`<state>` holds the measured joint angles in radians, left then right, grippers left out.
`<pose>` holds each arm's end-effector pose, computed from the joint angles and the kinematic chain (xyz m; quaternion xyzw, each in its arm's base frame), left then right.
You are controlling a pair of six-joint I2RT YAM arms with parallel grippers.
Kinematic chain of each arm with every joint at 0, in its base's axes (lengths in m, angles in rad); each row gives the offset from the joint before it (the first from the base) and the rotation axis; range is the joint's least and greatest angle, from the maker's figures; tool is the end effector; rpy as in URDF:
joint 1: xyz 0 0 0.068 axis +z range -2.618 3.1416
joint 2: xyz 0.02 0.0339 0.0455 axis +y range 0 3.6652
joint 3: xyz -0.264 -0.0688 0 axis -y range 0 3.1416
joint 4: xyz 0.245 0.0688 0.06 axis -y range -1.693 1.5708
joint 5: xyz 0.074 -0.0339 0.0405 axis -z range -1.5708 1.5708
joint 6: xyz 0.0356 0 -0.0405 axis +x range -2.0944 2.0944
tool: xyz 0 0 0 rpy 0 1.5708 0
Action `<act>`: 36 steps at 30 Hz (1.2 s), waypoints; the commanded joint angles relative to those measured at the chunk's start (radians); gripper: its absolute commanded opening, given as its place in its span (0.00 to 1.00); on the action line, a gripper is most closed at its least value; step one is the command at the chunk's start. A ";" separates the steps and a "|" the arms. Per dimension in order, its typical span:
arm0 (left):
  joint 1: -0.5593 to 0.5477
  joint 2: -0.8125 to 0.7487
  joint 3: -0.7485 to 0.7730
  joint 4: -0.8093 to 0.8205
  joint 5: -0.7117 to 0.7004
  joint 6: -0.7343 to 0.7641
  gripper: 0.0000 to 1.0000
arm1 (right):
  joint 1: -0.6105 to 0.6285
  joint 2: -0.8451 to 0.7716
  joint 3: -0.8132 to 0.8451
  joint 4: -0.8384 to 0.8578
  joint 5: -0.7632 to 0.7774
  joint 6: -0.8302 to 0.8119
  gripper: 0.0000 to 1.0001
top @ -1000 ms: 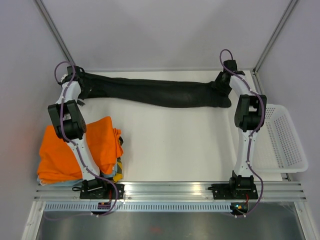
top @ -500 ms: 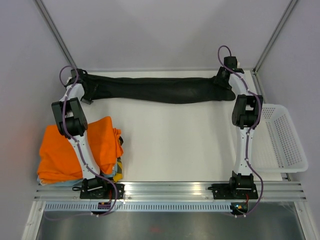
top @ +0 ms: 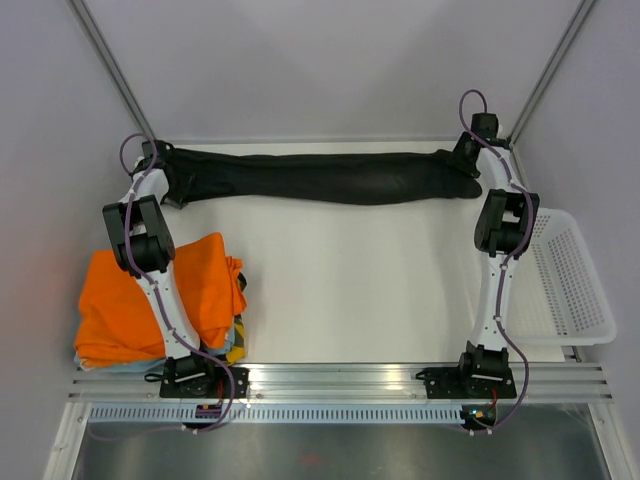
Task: Fold and stack the trousers
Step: Fold the trousers
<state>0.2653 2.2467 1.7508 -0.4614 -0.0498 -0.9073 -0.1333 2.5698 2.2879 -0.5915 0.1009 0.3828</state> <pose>0.4746 0.1308 0.1661 -0.5336 0.7897 -0.0727 0.2939 0.5588 -0.0786 0.1620 0.2562 0.9031 -0.0046 0.3445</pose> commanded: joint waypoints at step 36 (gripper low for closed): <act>0.045 0.014 0.009 0.113 0.008 0.010 0.28 | 0.195 -0.304 -0.116 0.163 -0.412 -0.053 0.66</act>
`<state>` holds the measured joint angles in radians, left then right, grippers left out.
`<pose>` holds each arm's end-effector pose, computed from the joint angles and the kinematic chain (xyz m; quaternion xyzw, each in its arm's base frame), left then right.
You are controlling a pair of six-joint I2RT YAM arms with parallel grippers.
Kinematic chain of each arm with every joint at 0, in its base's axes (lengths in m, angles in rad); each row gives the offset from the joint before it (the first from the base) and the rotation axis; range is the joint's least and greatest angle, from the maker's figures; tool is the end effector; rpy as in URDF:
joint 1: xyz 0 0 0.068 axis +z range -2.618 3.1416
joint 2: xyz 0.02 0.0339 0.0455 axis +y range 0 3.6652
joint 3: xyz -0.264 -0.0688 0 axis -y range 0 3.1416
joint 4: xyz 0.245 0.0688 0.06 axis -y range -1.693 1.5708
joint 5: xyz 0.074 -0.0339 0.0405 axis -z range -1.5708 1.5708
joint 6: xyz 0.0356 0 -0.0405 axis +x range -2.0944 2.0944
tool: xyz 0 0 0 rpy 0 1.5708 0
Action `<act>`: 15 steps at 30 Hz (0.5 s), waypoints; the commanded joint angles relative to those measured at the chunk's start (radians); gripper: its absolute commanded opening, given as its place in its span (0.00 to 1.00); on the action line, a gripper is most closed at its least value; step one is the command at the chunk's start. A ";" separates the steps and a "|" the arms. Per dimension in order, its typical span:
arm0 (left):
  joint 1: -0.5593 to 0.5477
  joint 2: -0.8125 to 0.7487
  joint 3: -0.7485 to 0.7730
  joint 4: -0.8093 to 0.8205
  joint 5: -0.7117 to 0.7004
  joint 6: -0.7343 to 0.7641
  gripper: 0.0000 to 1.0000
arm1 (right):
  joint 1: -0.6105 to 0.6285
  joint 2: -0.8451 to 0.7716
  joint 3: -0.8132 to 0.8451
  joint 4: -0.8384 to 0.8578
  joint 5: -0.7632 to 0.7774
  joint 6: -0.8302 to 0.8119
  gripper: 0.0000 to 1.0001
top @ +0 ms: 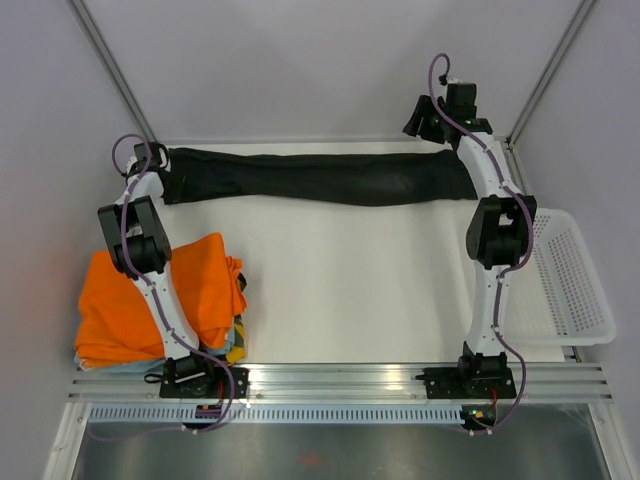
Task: Fold and stack the trousers
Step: Fold the trousers
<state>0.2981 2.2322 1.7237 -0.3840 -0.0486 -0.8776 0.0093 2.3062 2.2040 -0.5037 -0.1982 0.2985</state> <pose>0.4718 0.1468 0.1697 -0.5296 0.7800 -0.0731 0.3253 0.5364 0.0120 0.2819 0.0816 0.8789 0.1574 0.4428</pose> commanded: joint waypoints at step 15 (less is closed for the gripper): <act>0.018 -0.095 0.146 0.039 0.004 0.152 0.02 | 0.299 0.085 -0.041 0.106 -0.156 0.021 0.65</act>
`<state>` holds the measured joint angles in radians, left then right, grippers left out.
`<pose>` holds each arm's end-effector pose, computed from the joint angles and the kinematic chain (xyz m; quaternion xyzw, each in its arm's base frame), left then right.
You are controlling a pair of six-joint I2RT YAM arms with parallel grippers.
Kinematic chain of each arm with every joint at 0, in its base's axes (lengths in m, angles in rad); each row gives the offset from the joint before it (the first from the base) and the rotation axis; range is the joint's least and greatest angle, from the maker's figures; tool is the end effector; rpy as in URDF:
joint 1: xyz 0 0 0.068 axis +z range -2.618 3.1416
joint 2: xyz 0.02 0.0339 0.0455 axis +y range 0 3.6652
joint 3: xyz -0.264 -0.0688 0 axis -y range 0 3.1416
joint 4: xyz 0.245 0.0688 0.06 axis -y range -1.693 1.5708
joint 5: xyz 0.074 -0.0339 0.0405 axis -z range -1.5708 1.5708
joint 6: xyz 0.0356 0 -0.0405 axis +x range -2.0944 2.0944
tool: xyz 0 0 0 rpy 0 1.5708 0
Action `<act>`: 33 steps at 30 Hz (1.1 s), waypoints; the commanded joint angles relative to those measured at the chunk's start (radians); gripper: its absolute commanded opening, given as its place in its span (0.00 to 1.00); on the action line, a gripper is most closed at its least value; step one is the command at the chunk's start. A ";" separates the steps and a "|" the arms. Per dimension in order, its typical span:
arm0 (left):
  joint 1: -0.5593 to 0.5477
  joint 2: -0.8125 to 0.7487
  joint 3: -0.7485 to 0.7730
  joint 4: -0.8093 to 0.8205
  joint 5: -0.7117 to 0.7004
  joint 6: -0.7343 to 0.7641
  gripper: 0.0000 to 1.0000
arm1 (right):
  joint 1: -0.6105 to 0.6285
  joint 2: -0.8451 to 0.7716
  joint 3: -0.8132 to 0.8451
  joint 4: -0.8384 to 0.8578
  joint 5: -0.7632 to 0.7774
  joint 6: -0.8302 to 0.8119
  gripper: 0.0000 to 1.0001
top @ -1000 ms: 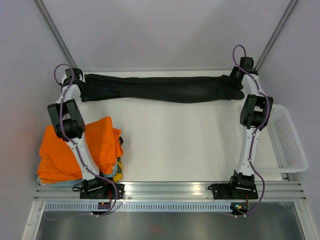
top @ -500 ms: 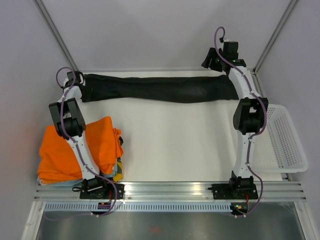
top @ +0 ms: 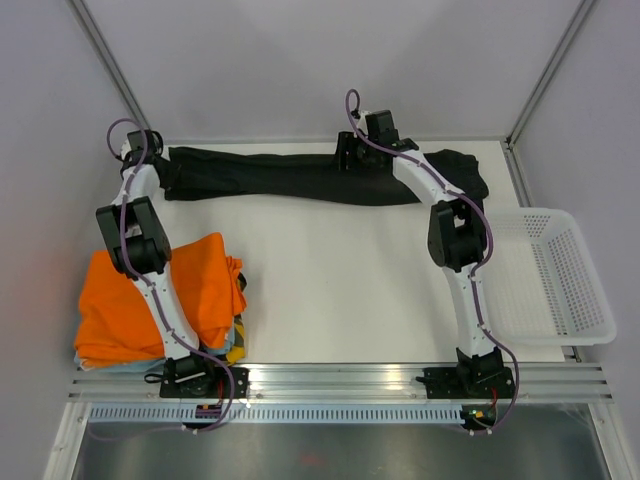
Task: Fold and stack the trousers
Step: Fold the trousers
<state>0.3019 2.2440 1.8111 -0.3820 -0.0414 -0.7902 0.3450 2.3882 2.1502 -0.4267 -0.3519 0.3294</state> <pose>0.4839 0.1523 0.1919 -0.4891 0.7901 -0.0705 0.3626 0.5128 0.1973 0.2284 -0.0835 0.8846 0.2911 0.3546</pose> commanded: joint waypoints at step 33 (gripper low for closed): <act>0.057 -0.150 -0.024 -0.100 -0.003 0.039 0.96 | -0.149 0.040 0.022 -0.089 0.269 0.073 0.78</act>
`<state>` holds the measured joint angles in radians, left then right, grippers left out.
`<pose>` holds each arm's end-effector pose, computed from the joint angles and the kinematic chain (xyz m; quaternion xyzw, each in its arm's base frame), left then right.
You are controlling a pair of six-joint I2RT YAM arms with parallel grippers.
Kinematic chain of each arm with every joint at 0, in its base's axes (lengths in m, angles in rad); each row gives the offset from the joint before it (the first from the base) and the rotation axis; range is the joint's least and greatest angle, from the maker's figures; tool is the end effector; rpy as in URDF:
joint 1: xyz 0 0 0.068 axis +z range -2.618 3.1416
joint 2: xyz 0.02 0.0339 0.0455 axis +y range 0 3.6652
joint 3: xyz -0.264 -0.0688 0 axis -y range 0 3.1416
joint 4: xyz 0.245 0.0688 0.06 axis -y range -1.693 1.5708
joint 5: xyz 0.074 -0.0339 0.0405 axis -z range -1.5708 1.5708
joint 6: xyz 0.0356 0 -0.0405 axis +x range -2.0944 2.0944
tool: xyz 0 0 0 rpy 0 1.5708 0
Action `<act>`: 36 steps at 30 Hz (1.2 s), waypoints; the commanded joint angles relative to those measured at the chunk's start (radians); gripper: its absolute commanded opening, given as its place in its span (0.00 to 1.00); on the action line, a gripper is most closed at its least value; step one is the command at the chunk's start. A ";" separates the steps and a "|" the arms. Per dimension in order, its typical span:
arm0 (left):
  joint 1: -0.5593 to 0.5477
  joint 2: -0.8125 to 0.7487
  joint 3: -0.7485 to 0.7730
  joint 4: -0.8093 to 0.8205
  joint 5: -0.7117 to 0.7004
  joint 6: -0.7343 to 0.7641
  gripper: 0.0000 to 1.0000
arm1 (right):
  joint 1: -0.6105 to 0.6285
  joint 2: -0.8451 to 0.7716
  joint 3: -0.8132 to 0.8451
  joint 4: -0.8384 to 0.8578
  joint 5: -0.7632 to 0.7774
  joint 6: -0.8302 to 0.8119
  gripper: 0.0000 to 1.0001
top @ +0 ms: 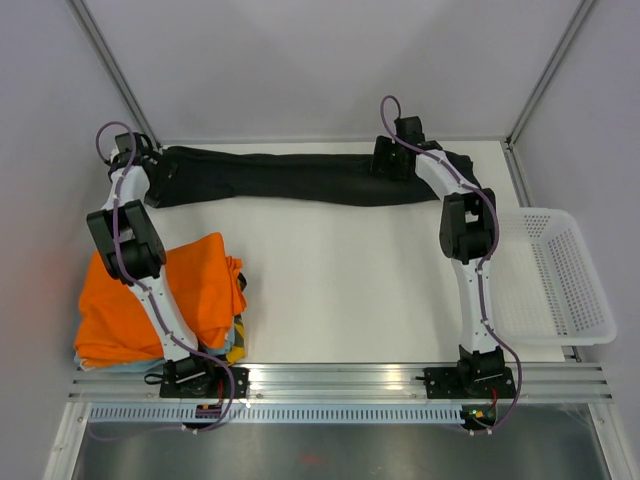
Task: Fold and stack the trousers
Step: Fold the trousers
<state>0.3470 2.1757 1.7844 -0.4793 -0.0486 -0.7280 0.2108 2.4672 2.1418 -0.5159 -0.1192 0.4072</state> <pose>0.4603 0.1683 0.2089 -0.4879 0.8024 -0.0425 0.3410 0.5373 0.1193 0.1754 0.0703 0.9301 0.1613 0.3223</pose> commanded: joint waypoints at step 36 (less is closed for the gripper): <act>0.010 0.203 -0.046 0.336 0.069 -0.383 0.03 | -0.119 -0.074 -0.072 0.046 -0.038 0.070 0.76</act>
<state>0.3611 2.3310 1.7222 -0.1753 0.0463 -1.1198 0.0795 2.4481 2.0953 -0.5079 -0.0845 0.5030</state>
